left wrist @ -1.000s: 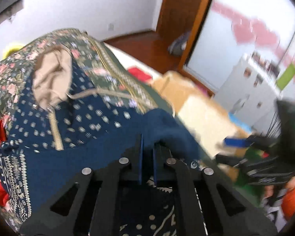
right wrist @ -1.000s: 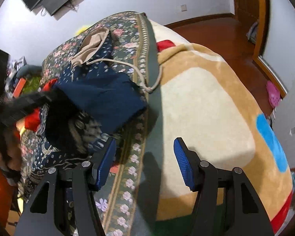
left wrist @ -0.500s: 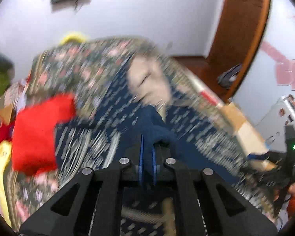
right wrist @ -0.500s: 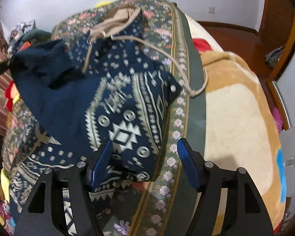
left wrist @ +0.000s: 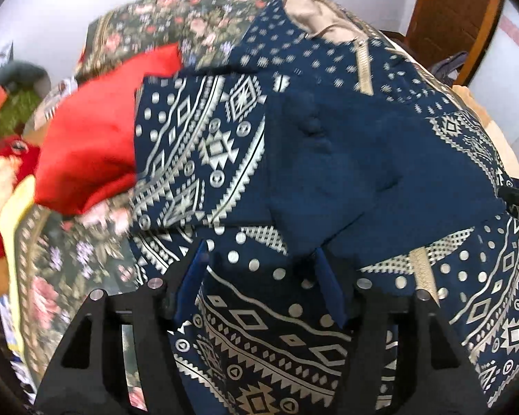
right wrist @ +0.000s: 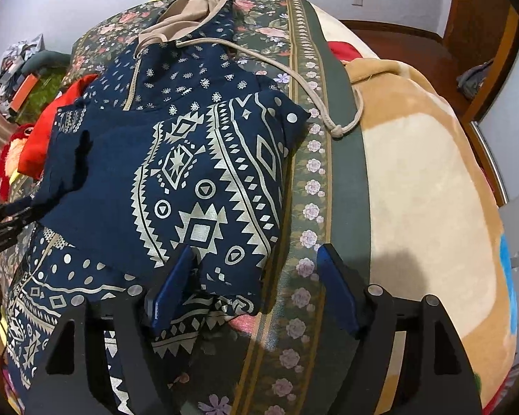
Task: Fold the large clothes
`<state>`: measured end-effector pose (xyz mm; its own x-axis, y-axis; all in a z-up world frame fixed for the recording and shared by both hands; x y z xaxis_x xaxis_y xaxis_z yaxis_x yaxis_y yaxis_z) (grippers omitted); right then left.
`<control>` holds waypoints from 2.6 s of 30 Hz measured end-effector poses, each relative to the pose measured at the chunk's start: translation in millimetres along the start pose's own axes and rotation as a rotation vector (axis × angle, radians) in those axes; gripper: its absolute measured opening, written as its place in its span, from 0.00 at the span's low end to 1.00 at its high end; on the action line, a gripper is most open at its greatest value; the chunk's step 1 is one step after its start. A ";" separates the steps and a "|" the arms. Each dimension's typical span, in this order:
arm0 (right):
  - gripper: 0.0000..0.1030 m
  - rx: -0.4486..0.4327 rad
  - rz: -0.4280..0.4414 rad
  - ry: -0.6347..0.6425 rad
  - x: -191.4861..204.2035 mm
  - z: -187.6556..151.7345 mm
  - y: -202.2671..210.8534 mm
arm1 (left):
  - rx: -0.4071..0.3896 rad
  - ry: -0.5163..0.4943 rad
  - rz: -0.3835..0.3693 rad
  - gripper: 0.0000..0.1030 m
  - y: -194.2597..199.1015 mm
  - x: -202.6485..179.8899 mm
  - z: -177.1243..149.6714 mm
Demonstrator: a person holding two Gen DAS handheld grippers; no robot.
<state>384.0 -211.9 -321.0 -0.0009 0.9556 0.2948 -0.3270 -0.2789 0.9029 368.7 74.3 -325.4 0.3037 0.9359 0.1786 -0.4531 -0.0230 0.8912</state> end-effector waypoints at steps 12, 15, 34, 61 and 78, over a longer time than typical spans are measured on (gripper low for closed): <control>0.69 -0.013 -0.015 0.004 1.3 0.1 -0.9 | 0.011 -0.216 -0.036 0.60 -23.0 -61.2 44.9; 0.69 -0.010 -0.008 -0.002 1.2 -0.4 -1.2 | 0.010 -0.130 -0.094 0.60 -33.1 -52.4 52.9; 0.69 -0.037 -0.037 0.054 10.9 12.0 10.6 | -0.204 0.281 -0.203 0.17 32.1 68.5 38.0; 0.72 -0.053 0.035 0.127 83.7 42.9 22.7 | -0.077 0.245 -0.053 0.49 20.7 104.1 2.2; 0.77 -0.237 0.152 0.058 122.5 173.6 35.9 | -0.192 0.098 -0.074 0.66 -0.2 62.8 186.6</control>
<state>536.3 -121.4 -198.2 -0.1190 0.9103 0.3964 -0.5311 -0.3957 0.7492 544.2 67.4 -236.5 0.2636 0.9624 0.0660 -0.5867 0.1056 0.8029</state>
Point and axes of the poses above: each gripper's, at about its wrist camera, not at the fingertips, and y roughly against the way its jaws point, x to its left, z to its top, the point moved 9 cm from there along -y, roughly the way its jaws point, and after that the axes turned 15 degrees about -y, right-handed, at the moved point
